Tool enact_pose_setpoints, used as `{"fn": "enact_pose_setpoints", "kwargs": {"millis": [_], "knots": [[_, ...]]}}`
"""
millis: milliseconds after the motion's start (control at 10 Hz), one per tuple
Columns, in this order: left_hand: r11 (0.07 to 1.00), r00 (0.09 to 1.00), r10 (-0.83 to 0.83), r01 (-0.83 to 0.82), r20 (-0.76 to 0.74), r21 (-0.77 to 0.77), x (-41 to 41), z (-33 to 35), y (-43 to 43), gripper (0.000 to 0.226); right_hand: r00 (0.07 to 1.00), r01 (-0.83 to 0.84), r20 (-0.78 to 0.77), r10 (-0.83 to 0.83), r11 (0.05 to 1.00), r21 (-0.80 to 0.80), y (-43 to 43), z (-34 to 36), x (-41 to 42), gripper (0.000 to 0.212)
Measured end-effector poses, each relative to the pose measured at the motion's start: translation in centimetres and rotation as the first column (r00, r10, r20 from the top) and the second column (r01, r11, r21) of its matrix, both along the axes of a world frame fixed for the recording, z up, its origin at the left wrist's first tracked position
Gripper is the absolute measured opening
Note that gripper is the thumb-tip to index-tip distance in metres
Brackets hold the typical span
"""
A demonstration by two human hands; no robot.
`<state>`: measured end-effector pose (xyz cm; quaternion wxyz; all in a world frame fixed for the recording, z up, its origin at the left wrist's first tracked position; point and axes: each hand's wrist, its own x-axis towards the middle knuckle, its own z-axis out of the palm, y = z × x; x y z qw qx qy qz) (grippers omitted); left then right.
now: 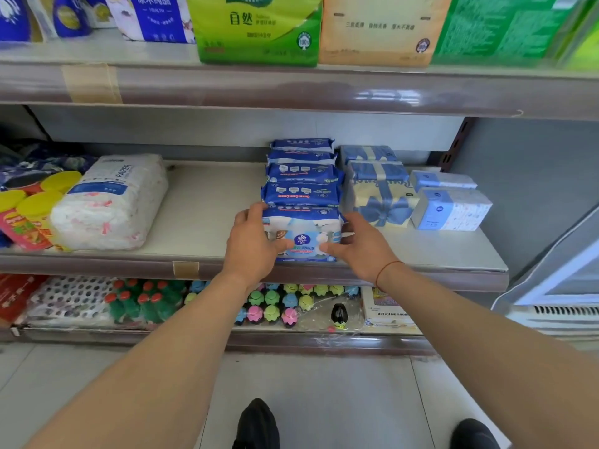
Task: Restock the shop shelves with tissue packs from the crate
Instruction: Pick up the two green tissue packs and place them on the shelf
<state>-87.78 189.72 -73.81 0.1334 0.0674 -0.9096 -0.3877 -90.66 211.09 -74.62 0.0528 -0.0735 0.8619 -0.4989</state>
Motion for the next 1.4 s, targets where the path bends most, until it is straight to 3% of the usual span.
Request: {"fn": "enact_pose_setpoints", "kwargs": {"millis": [200, 500, 1000, 1200, 1300, 1400], "knots": [[0.995, 0.999, 0.019, -0.016, -0.026, 0.1, -0.3, -0.3, -0.4, 0.091, 0.998, 0.03, -0.046, -0.03, 1.0, 0.006, -0.7, -0.4, -0.6, 0.06], [0.99, 0.997, -0.013, 0.003, 0.071, 0.143, -0.2, -0.6, -1.4, 0.09, 0.998, 0.002, -0.065, 0.003, 0.997, 0.079, -0.5, -0.8, -0.4, 0.064], [0.975, 0.99, -0.018, -0.013, 0.138, 0.221, 0.4, -0.7, -1.8, 0.103, 1.0, 0.018, 0.013, -0.018, 1.0, -0.005, 0.0, -0.9, -0.5, 0.058], [0.994, 0.999, -0.006, 0.001, 0.044, 0.111, 1.6, 1.4, -2.4, 0.078, 0.999, 0.041, -0.002, -0.041, 0.998, -0.044, 0.2, 0.5, 1.1, 0.06], [1.0, 0.998, 0.005, -0.005, -0.057, -0.005, 3.7, 2.5, -2.5, 0.064, 0.999, 0.033, -0.009, -0.034, 0.995, -0.09, 1.3, 1.7, 3.0, 0.05], [1.0, 0.992, -0.003, 0.003, -0.125, 0.005, 6.3, 4.3, -1.3, 0.046, 0.999, 0.01, -0.046, -0.016, 0.992, -0.126, 2.0, 3.6, 5.8, 0.033]]}}
